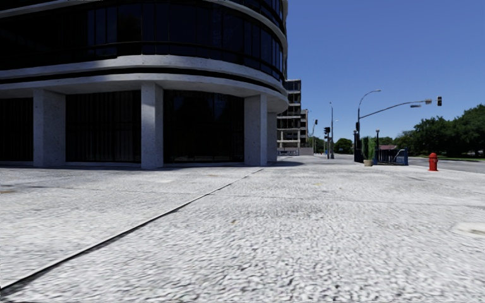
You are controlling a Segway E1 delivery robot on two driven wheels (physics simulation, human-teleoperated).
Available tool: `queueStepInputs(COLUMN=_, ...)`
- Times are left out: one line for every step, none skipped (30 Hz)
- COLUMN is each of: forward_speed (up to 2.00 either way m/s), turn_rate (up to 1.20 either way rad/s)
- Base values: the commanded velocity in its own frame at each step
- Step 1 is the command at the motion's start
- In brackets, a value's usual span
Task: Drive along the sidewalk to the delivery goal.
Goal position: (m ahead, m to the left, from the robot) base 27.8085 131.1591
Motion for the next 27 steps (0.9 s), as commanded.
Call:
queueStepInputs(forward_speed=2.00, turn_rate=0.00)
queueStepInputs(forward_speed=2.00, turn_rate=0.00)
queueStepInputs(forward_speed=2.00, turn_rate=0.00)
queueStepInputs(forward_speed=2.00, turn_rate=0.00)
queueStepInputs(forward_speed=2.00, turn_rate=0.00)
queueStepInputs(forward_speed=2.00, turn_rate=0.00)
queueStepInputs(forward_speed=2.00, turn_rate=0.00)
queueStepInputs(forward_speed=2.00, turn_rate=0.00)
queueStepInputs(forward_speed=2.00, turn_rate=-0.31)
queueStepInputs(forward_speed=2.00, turn_rate=-0.78)
queueStepInputs(forward_speed=2.00, turn_rate=-1.01)
queueStepInputs(forward_speed=2.00, turn_rate=-1.20)
queueStepInputs(forward_speed=2.00, turn_rate=-1.20)
queueStepInputs(forward_speed=2.00, turn_rate=-1.20)
queueStepInputs(forward_speed=2.00, turn_rate=-1.20)
queueStepInputs(forward_speed=2.00, turn_rate=-1.20)
queueStepInputs(forward_speed=2.00, turn_rate=-1.19)
queueStepInputs(forward_speed=2.00, turn_rate=-0.01)
queueStepInputs(forward_speed=2.00, turn_rate=-0.01)
queueStepInputs(forward_speed=2.00, turn_rate=0.00)
queueStepInputs(forward_speed=2.00, turn_rate=0.00)
queueStepInputs(forward_speed=2.00, turn_rate=0.00)
queueStepInputs(forward_speed=2.00, turn_rate=0.00)
queueStepInputs(forward_speed=2.00, turn_rate=0.00)
queueStepInputs(forward_speed=2.00, turn_rate=0.00)
queueStepInputs(forward_speed=2.00, turn_rate=0.00)
queueStepInputs(forward_speed=2.00, turn_rate=0.00)
